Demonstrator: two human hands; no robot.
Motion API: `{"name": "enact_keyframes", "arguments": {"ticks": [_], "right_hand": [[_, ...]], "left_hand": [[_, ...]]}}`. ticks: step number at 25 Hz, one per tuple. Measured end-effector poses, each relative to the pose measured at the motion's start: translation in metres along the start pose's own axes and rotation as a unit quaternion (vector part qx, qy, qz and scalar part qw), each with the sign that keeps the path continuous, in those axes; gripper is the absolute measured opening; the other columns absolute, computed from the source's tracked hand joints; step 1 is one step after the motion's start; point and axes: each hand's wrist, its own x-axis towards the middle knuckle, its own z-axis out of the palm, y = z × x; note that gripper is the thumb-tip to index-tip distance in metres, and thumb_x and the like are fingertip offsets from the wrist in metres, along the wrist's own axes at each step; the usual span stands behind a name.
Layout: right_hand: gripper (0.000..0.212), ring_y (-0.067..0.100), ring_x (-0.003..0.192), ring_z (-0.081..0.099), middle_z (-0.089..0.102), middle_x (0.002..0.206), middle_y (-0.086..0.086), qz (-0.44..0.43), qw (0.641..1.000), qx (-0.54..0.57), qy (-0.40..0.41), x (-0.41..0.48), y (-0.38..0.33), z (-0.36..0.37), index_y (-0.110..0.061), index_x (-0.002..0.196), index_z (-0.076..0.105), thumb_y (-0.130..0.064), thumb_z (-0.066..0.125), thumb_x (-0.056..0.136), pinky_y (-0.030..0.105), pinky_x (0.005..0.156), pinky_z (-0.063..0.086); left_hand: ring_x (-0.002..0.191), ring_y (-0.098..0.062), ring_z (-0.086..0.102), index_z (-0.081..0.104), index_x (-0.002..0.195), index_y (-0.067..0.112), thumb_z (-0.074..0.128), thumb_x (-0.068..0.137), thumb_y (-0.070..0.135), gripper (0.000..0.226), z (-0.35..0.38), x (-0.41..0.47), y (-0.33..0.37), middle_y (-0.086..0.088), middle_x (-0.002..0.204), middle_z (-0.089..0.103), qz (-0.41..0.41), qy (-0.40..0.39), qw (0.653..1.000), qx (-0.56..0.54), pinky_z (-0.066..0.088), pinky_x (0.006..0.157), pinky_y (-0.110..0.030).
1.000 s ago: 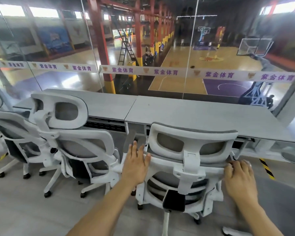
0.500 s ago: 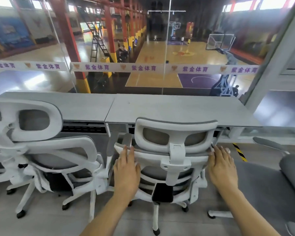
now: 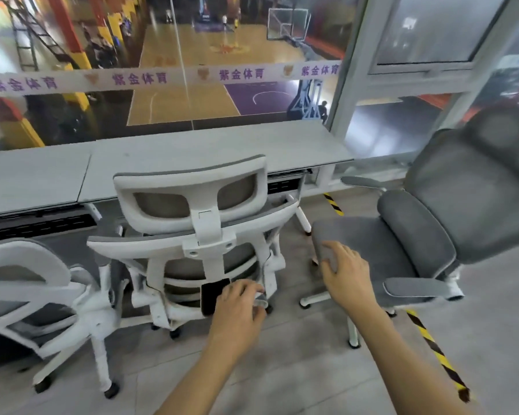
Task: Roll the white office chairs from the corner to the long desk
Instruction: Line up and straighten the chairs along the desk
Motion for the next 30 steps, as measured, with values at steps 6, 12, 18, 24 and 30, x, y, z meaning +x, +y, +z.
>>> {"name": "enact_keyframes", "arguments": {"ticks": [6,12,18,24,30], "right_hand": [[0.039,0.032,0.124,0.052,0.06,0.135,0.003,0.028,0.999,-0.027,-0.001,-0.01,0.106,-0.071,-0.023,0.134,0.057,-0.025,0.057,0.096,0.044,0.102,0.037],[0.035,0.032,0.117,0.056,0.064,0.128,0.002,0.073,0.997,0.004,0.035,-0.007,0.254,-0.156,-0.025,0.13,0.061,-0.024,0.057,0.095,0.044,0.098,0.042],[0.034,0.029,0.122,0.052,0.062,0.132,0.0,0.13,0.991,0.003,0.033,-0.017,0.387,-0.221,-0.026,0.132,0.059,-0.029,0.054,0.098,0.045,0.104,0.04],[0.037,0.025,0.132,0.047,0.056,0.141,-0.001,0.152,0.987,-0.014,0.048,0.027,0.472,-0.269,-0.027,0.139,0.054,-0.031,0.05,0.102,0.043,0.11,0.034],[0.039,0.022,0.136,0.045,0.055,0.145,-0.003,0.163,0.985,-0.061,0.008,0.088,0.55,-0.309,-0.033,0.142,0.05,-0.035,0.047,0.103,0.041,0.114,0.034]], "left_hand": [[0.117,-0.013,0.045,0.059,0.118,0.029,0.051,0.095,0.031,0.024,0.051,0.026,0.121,0.011,0.123,0.053,0.071,-0.008,0.997,0.0,0.034,0.102,-0.03],[0.116,-0.011,0.045,0.058,0.118,0.03,0.053,0.096,0.031,0.022,0.132,0.045,0.259,0.014,0.122,0.052,0.11,-0.009,0.994,-0.012,0.036,0.102,-0.032],[0.121,-0.009,0.044,0.058,0.12,0.031,0.054,0.098,0.028,0.023,0.203,0.082,0.369,0.014,0.124,0.051,0.124,-0.023,0.991,-0.035,0.031,0.103,-0.025],[0.114,-0.015,0.049,0.061,0.115,0.027,0.056,0.094,0.027,0.022,0.284,0.141,0.459,0.011,0.12,0.055,0.161,-0.058,0.983,-0.071,0.036,0.098,-0.03],[0.121,-0.011,0.042,0.055,0.128,0.028,0.051,0.097,0.032,0.031,0.361,0.219,0.546,0.012,0.127,0.052,0.169,-0.095,0.972,-0.134,0.037,0.106,-0.032]]}}
